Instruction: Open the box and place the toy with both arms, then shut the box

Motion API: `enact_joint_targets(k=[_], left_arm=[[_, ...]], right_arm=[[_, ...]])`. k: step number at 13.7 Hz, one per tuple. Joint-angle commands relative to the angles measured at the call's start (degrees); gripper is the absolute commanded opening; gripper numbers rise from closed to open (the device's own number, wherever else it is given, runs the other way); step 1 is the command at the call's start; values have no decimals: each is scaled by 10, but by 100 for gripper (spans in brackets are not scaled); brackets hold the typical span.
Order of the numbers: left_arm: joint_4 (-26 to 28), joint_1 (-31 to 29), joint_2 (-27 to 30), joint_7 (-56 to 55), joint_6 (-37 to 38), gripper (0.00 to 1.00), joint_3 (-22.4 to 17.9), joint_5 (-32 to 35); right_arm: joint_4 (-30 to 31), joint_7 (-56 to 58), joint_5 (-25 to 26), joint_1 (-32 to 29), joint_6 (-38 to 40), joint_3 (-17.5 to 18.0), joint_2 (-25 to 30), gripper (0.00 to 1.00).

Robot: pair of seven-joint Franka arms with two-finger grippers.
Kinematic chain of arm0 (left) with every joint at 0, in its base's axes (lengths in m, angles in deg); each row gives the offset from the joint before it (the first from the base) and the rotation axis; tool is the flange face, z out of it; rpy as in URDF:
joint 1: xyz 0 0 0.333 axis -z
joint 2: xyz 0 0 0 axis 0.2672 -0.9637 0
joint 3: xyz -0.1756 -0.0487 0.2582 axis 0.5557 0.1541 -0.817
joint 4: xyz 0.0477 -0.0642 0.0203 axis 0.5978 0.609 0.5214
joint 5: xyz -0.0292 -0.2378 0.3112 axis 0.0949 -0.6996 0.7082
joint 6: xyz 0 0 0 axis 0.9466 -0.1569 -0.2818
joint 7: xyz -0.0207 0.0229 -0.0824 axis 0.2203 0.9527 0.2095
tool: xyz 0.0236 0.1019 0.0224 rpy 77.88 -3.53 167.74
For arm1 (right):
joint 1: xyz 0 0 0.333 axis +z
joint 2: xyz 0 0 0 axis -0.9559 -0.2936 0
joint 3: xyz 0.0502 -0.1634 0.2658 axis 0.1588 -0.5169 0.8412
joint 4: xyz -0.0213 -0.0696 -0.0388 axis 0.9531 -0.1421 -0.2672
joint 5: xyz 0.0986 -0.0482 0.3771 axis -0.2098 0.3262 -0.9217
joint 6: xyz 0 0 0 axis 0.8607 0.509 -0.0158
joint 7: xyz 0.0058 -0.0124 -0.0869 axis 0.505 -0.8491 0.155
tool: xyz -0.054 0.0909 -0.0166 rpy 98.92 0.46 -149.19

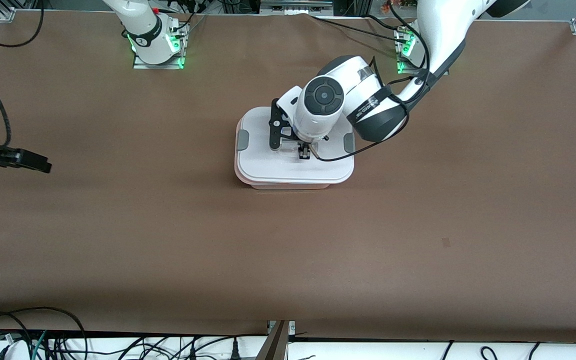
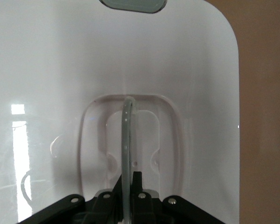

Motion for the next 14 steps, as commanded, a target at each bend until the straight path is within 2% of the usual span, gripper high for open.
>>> enact_joint_targets(k=[1, 3, 5, 10, 14], left_arm=[[-5, 10, -5, -5, -11, 3, -6, 6], [-3, 10, -7, -5, -17, 3, -6, 6], [-2, 9, -13, -5, -32, 3, -8, 5], [6, 15, -19, -11, -33, 4, -11, 5], [6, 24, -19, -27, -33, 4, -10, 5]], right_arm=[[58, 29, -27, 27, 0, -53, 40, 100], [107, 29, -25, 28, -14, -53, 73, 100], [117, 40, -29, 29, -42, -52, 89, 100], [203, 37, -29, 29, -25, -51, 156, 100], [192, 37, -30, 29, -10, -45, 141, 100]])
